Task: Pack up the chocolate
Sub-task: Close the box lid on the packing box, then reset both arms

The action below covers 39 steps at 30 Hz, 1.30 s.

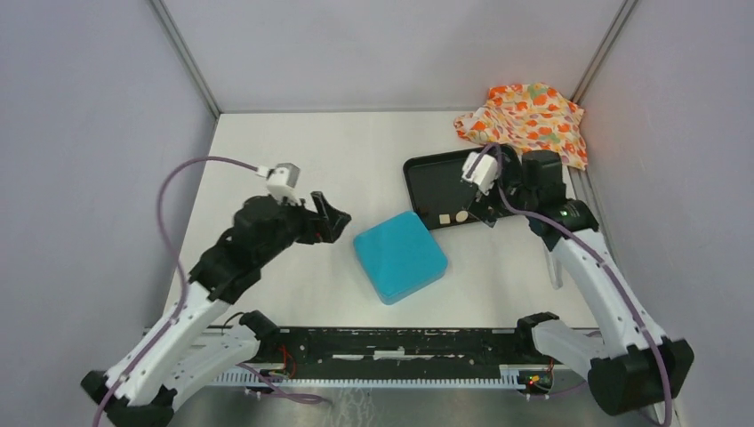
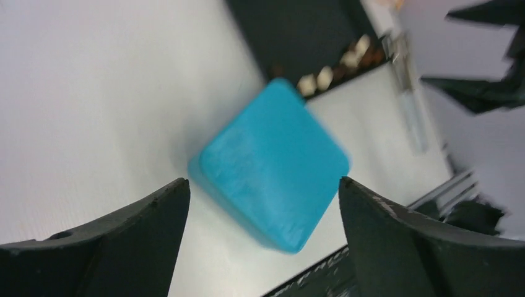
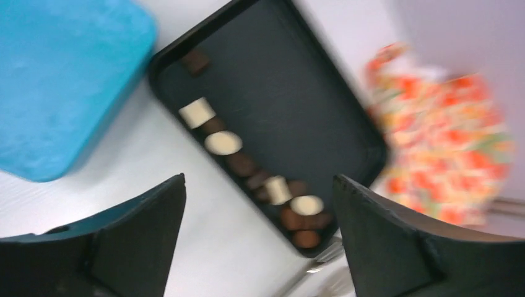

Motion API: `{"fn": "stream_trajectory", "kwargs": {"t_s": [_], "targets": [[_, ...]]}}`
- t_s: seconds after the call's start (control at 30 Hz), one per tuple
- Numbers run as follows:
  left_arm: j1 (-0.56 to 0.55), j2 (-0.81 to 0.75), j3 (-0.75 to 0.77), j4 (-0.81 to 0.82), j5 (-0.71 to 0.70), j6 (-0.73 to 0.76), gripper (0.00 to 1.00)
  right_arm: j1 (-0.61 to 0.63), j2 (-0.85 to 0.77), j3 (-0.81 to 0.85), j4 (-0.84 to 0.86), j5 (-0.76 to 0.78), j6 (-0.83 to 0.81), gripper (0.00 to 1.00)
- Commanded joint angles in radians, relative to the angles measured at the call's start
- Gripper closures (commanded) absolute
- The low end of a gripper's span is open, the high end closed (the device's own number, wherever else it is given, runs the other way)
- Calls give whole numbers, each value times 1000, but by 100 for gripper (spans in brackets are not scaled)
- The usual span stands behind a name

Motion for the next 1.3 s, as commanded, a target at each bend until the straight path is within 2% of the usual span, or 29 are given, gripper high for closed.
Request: {"fn": "stream_trajectory", "kwargs": {"t_s": [0.0, 0.13, 0.23, 0.37, 0.47, 0.57, 1.27], "targets": [[1, -112, 215, -19, -181, 184, 0, -47, -124, 154, 91, 5, 101, 2], [0, -52, 444, -14, -111, 229, 0, -61, -147, 313, 135, 4, 349, 2], [1, 13, 589, -46, -39, 231, 0, -64, -157, 437, 100, -31, 371, 2], [1, 52, 683, -64, 36, 216, 0, -68, -167, 540, 69, -70, 447, 2], [0, 54, 713, -74, 51, 204, 0, -68, -190, 544, 104, -6, 637, 2], [1, 42, 717, -83, 44, 202, 0, -66, -200, 573, 97, 78, 707, 2], [0, 2, 703, -74, 36, 217, 0, -65, -209, 550, 107, 41, 712, 2]]}}
